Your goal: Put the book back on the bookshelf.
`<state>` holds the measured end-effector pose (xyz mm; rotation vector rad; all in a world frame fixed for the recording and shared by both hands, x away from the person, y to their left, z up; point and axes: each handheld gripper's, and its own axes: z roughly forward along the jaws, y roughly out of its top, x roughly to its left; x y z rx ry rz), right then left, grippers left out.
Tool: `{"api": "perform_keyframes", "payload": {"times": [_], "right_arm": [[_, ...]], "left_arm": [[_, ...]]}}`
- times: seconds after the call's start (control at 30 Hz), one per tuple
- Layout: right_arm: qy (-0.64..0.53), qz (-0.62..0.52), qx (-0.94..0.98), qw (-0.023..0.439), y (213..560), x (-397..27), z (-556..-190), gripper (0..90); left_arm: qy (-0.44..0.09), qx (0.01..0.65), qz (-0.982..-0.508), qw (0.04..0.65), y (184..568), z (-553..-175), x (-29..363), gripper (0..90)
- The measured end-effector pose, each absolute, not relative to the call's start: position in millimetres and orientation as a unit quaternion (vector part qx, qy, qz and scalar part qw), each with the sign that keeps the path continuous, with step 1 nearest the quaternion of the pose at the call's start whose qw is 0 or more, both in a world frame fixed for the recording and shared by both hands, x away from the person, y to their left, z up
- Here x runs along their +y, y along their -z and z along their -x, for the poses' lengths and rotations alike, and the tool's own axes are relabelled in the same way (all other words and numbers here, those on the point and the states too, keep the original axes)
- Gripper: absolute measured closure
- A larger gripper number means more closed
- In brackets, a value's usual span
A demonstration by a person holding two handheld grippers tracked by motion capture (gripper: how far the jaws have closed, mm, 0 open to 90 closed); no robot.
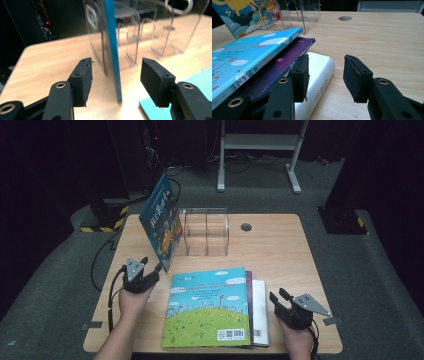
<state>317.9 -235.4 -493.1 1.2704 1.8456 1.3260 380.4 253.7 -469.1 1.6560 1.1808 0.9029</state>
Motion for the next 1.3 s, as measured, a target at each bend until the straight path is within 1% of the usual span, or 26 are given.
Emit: {"api": "perform_keyframes", "payload": {"times": [0.1, 0.17, 0.3, 0.37, 0.4, 0.47, 0.53, 0.6, 0.63, 0.67, 0.73, 0.83, 0.9, 1.3], "right_arm": [[-0.491, -0.468, 0.686, 0.265, 493.4, -234.7, -318.4, 55.5], [-0.491, -0.468, 0.686, 0.264, 493.2, -234.4, -318.2, 55.5], [-0.491, -0.466, 0.686, 0.266, 492.1, -234.4, -317.7, 55.4], [-0.491, -0.466, 0.686, 0.266, 491.9, -234.4, -317.5, 55.4], [-0.491, -0.466, 0.686, 0.266, 491.7, -234.3, -317.5, 55.4], [-0.493, -0.463, 0.687, 0.266, 491.2, -233.4, -317.2, 55.4], [-0.494, -0.46, 0.688, 0.265, 490.8, -231.9, -316.6, 55.4], [-0.493, -0.457, 0.692, 0.264, 490.6, -230.0, -315.7, 55.2], [-0.493, -0.457, 0.692, 0.264, 490.6, -230.0, -315.7, 55.2], [-0.493, -0.456, 0.693, 0.261, 490.8, -228.3, -315.3, 55.1], [-0.493, -0.455, 0.694, 0.261, 491.1, -227.3, -315.4, 55.1], [-0.491, -0.451, 0.7, 0.258, 491.2, -221.3, -315.7, 54.9], [-0.49, -0.449, 0.701, 0.259, 491.4, -220.0, -315.7, 54.9], [-0.488, -0.438, 0.712, 0.252, 488.5, -206.8, -310.4, 53.6]], "left_arm": [[-0.348, 0.469, -0.686, 0.433, 481.4, -372.7, 249.2, 40.7], [-0.341, 0.471, -0.688, 0.433, 484.1, -370.7, 247.7, 39.7], [-0.311, 0.472, -0.703, 0.431, 493.0, -360.8, 240.4, 37.1], [-0.293, 0.469, -0.72, 0.42, 496.8, -352.3, 235.2, 35.7], [-0.293, 0.469, -0.72, 0.42, 496.8, -352.3, 235.2, 35.6], [-0.272, 0.475, -0.723, 0.421, 501.3, -344.3, 234.7, 35.1], [-0.264, 0.479, -0.725, 0.419, 505.3, -340.9, 236.4, 34.4], [-0.261, 0.482, -0.725, 0.416, 507.7, -339.7, 236.7, 34.2], [-0.255, 0.485, -0.728, 0.412, 510.3, -338.9, 237.3, 34.2], [-0.238, 0.49, -0.729, 0.414, 515.5, -337.8, 238.3, 34.8], [-0.231, 0.491, -0.732, 0.411, 516.8, -338.5, 238.5, 35.1], [-0.21, 0.501, -0.733, 0.409, 520.4, -341.7, 237.9, 31.5], [-0.2, 0.504, -0.735, 0.406, 522.0, -342.9, 237.0, 30.9], [-0.194, 0.499, -0.745, 0.398, 522.4, -343.2, 235.0, 28.4]]}}
